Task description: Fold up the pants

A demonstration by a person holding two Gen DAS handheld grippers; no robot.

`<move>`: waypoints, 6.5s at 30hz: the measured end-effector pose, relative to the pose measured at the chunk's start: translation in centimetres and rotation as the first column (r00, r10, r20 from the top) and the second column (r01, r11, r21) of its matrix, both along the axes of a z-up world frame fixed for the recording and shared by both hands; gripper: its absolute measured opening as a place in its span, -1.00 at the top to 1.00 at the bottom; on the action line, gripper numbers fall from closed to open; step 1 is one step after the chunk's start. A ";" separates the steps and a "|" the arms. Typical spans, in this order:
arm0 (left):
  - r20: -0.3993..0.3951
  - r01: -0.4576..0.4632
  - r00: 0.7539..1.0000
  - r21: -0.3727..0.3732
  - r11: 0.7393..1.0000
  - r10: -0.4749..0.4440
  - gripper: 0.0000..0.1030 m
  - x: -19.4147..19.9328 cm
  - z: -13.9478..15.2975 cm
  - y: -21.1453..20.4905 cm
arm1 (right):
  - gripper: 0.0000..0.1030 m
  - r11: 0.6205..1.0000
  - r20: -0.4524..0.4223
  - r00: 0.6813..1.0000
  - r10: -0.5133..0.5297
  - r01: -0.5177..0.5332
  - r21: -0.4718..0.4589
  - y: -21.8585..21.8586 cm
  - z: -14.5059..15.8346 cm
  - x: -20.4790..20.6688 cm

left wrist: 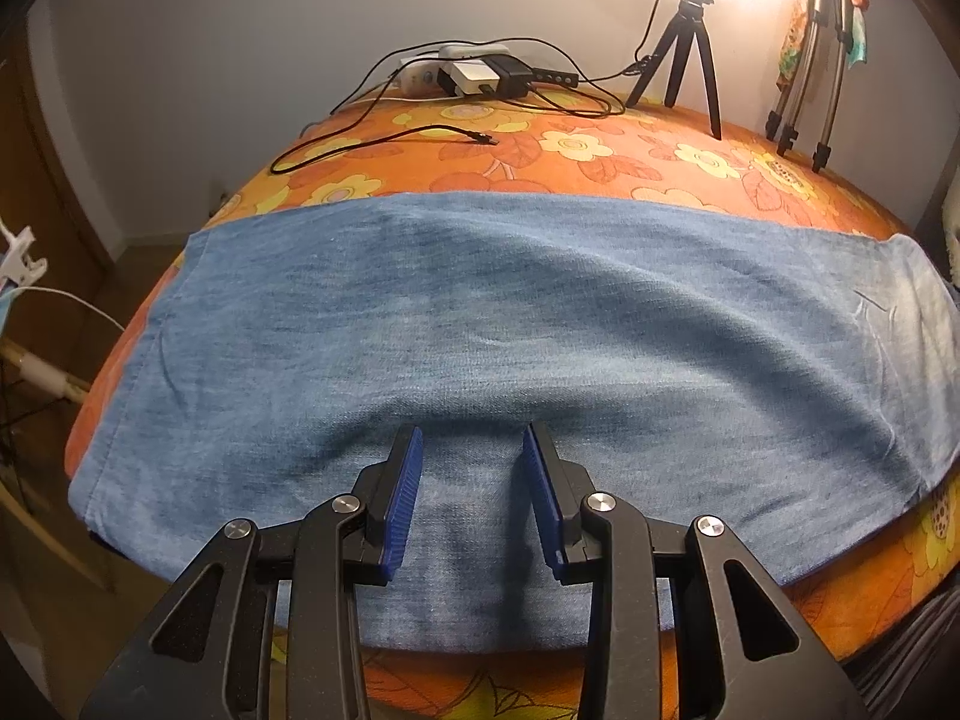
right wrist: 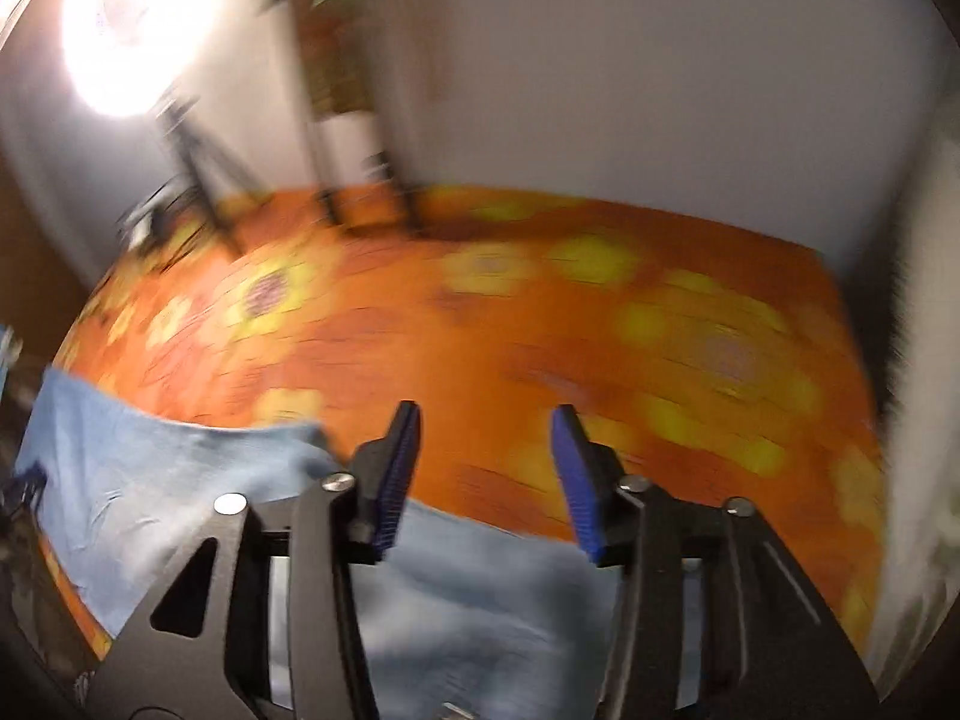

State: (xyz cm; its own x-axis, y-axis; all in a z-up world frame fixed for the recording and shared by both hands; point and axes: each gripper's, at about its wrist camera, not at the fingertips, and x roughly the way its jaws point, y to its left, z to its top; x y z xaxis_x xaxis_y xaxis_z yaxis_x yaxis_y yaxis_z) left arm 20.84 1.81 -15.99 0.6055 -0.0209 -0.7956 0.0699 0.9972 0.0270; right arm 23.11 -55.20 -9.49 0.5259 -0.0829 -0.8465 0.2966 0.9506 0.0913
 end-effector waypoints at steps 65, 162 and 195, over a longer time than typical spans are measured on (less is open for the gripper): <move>0.058 -0.174 0.982 -0.097 0.980 0.180 0.33 -7.6 4.0 8.5 | 0.08 0.972 0.013 0.972 0.233 -0.233 0.027 16.2 3.6 -9.6; 0.218 -0.244 0.933 -0.207 0.947 0.288 0.66 -6.8 0.8 13.3 | 0.75 0.663 -0.263 0.609 0.748 -0.676 0.321 80.9 -9.4 23.1; 0.348 0.464 0.878 -0.444 0.767 -0.329 0.77 -8.8 12.2 -11.2 | 0.83 0.878 -0.104 0.881 0.461 -0.437 0.195 45.8 7.7 15.5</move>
